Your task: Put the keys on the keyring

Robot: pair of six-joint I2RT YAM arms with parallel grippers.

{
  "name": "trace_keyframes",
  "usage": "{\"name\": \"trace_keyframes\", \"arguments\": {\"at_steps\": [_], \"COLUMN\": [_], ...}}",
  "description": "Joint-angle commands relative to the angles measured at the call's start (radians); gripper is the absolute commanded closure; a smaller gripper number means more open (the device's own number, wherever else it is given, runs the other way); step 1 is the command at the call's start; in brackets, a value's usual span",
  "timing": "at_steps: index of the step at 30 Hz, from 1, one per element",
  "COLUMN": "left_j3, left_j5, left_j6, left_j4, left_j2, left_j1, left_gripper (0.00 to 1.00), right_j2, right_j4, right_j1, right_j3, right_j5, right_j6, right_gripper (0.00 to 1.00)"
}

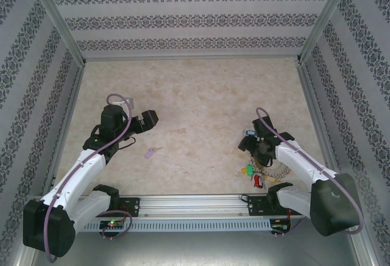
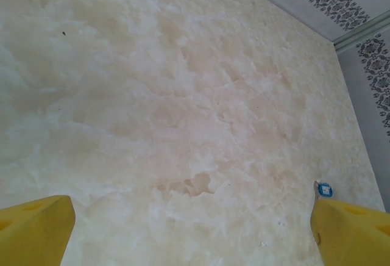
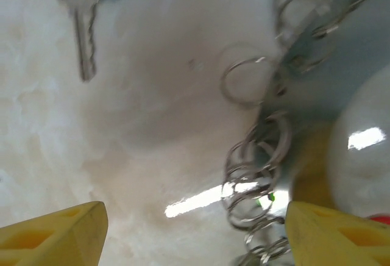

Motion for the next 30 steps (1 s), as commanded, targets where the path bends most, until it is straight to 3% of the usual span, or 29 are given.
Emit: {"name": "trace_keyframes", "arguments": {"at_steps": [1,5,8,16,21,30], "left_j3": [0.036,0.037,0.038,0.032,0.030,0.037], "left_j5": [-0.007,-0.002,-0.002,0.008,0.014,0.021], "left_j6": [0.028,0.028,0.032,0.036,0.033,0.027], "left_j4": [-0.042,-0.050,-0.064,-0.075,-0.063,-0.067], "left_j2": [-0.011,-0.015,-0.026,-0.037,-0.032,-0.027], "left_j1": [-0.012,-0.012,-0.012,-0.012,-0.012,-0.014], "left_gripper": [0.00,0.00,0.00,0.00,0.00,0.00], "right_j2": [0.032,0.107,0.123,-0.016,0.008,0.105], "right_j4": [0.050,0.087,0.006,-0.072,-0.043,-0.010], "right_j1": [0.094,0.194,0.210,0.082,-0.012,0.127], "right_j3": [-0.012,0.024,0.091,0.066,0.026,0.039], "right_j5": [0.033,0.047,0.099,0.148,0.085,0.063], "right_j6": [0.113,0.169,0.150,0.070,0.011,0.075], "right_gripper": [0.23,0.23,0.22,0.23,0.23,0.24]}}
